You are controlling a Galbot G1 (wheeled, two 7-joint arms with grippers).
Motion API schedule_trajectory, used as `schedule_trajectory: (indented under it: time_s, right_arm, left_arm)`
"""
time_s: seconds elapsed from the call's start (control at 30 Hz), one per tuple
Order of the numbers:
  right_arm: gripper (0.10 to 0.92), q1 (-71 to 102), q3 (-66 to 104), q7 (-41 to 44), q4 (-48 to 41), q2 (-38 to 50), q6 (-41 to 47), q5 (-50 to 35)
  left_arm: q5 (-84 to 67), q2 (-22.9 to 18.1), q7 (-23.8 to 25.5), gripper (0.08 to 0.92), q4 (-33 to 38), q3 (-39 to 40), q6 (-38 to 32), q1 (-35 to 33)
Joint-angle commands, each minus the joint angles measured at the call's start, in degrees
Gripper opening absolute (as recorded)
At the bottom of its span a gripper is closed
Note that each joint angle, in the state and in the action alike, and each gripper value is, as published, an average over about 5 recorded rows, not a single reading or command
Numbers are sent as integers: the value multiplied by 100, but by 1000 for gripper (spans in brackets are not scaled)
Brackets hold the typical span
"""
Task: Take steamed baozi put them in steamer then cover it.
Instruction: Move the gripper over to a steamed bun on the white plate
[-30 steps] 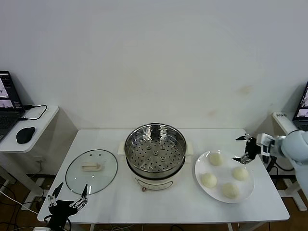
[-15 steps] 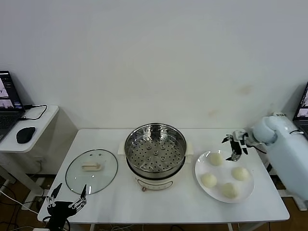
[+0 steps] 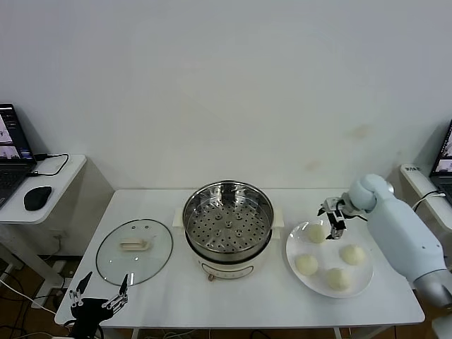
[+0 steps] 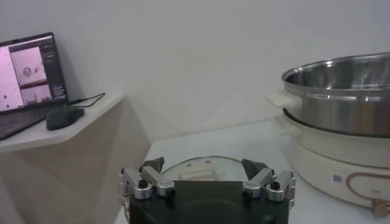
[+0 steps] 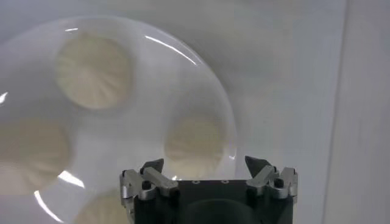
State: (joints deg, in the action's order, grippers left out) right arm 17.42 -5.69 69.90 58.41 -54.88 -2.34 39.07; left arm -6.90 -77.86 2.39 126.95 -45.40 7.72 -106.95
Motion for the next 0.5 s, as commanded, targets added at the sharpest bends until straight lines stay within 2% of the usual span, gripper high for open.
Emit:
schedule_trajectory:
  time_s: [0.03, 0.5]
  right_arm:
    - [823, 5, -8, -188, -308, -220, 3, 186]
    - [823, 64, 9, -347, -352, -226, 53, 119]
  left_arm:
    - [4, 3, -1, 823, -5, 3, -2, -4]
    - [60, 42, -9, 823, -88, 37, -9, 14]
